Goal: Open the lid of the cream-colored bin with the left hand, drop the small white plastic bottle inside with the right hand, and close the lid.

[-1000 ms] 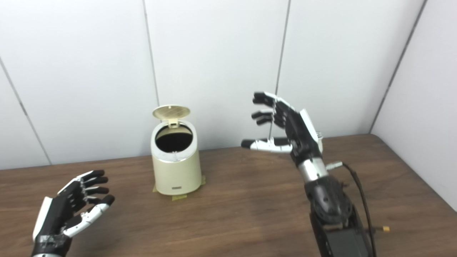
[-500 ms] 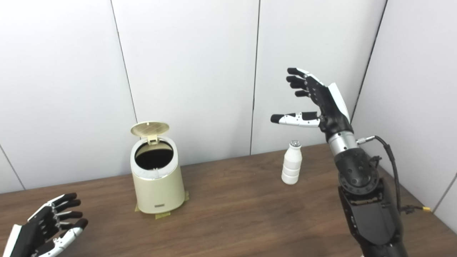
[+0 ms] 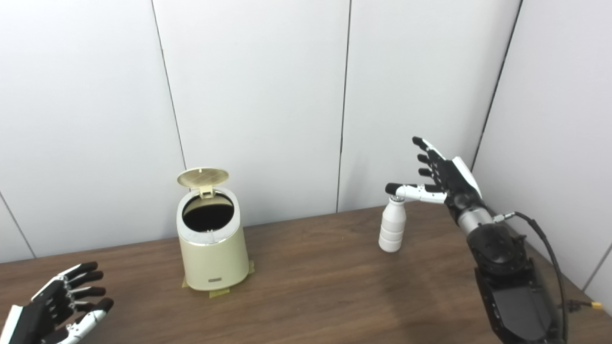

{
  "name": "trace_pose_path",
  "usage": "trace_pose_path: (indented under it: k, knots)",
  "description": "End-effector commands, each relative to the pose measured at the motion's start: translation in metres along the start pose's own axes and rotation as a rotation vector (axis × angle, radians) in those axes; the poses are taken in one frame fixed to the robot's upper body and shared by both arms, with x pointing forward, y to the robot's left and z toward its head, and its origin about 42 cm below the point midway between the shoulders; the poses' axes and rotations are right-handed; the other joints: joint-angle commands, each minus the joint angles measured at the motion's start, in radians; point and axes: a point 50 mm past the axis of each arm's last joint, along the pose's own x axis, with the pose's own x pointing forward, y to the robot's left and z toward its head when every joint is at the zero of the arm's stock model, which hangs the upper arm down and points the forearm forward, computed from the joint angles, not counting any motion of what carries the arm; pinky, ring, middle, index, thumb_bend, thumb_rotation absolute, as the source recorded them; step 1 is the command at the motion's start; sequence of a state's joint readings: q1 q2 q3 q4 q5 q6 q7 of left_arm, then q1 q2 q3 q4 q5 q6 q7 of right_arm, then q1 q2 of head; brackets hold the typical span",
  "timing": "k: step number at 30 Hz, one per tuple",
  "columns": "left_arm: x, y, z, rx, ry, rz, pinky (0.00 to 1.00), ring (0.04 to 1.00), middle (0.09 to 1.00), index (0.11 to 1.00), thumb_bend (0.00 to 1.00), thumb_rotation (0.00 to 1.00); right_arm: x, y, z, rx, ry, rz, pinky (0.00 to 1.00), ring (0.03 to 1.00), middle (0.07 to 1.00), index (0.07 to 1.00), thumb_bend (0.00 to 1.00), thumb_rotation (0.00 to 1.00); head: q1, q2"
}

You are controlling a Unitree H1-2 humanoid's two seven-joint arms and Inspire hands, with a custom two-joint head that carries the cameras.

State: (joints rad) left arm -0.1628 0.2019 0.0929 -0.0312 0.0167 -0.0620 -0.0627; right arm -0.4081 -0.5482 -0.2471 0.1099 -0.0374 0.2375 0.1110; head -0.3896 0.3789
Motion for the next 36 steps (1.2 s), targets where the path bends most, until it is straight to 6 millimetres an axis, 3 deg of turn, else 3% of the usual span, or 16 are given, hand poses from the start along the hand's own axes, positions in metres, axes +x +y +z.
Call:
trace_pose_path:
  k: [1, 9, 14, 21, 29, 36]
  knots:
    - [0.014, 0.005, 0.021, -0.004, -0.090, 0.003, 0.53, 0.658, 0.743, 0.776, 0.57, 0.04, 0.009, -0.016, 0.021, 0.003, -0.093, -0.035, 0.86, 0.931, 0.983, 0.967, 0.93, 0.30, -0.003, 0.000]
    - [0.015, 0.005, 0.022, 0.003, -0.097, -0.007, 0.52, 0.653, 0.742, 0.776, 0.56, 0.04, -0.001, -0.002, -0.006, 0.009, -0.004, -0.005, 0.87, 0.934, 0.972, 0.993, 0.82, 0.19, -0.012, 0.004]
    - [0.014, 0.006, 0.024, 0.008, -0.104, -0.015, 0.51, 0.652, 0.743, 0.772, 0.56, 0.03, -0.005, 0.006, -0.020, 0.015, 0.031, 0.005, 0.87, 0.937, 0.977, 0.996, 0.78, 0.17, -0.012, 0.008]
    - [0.014, 0.005, 0.025, 0.007, -0.097, -0.016, 0.53, 0.656, 0.744, 0.778, 0.55, 0.00, -0.004, 0.017, -0.038, 0.055, 0.080, -0.012, 0.90, 0.929, 0.956, 0.970, 0.79, 0.14, -0.012, 0.008]
    - [0.012, 0.002, 0.030, 0.009, -0.084, -0.016, 0.53, 0.660, 0.747, 0.779, 0.55, 0.00, 0.000, 0.023, -0.056, 0.078, 0.106, -0.024, 0.87, 0.876, 0.920, 0.948, 0.78, 0.07, -0.007, 0.018]
    - [0.012, 0.001, 0.033, 0.024, -0.085, -0.021, 0.52, 0.655, 0.742, 0.781, 0.55, 0.00, 0.006, 0.030, -0.063, 0.070, 0.128, -0.025, 0.83, 0.867, 0.897, 0.925, 0.83, 0.15, -0.005, 0.022]
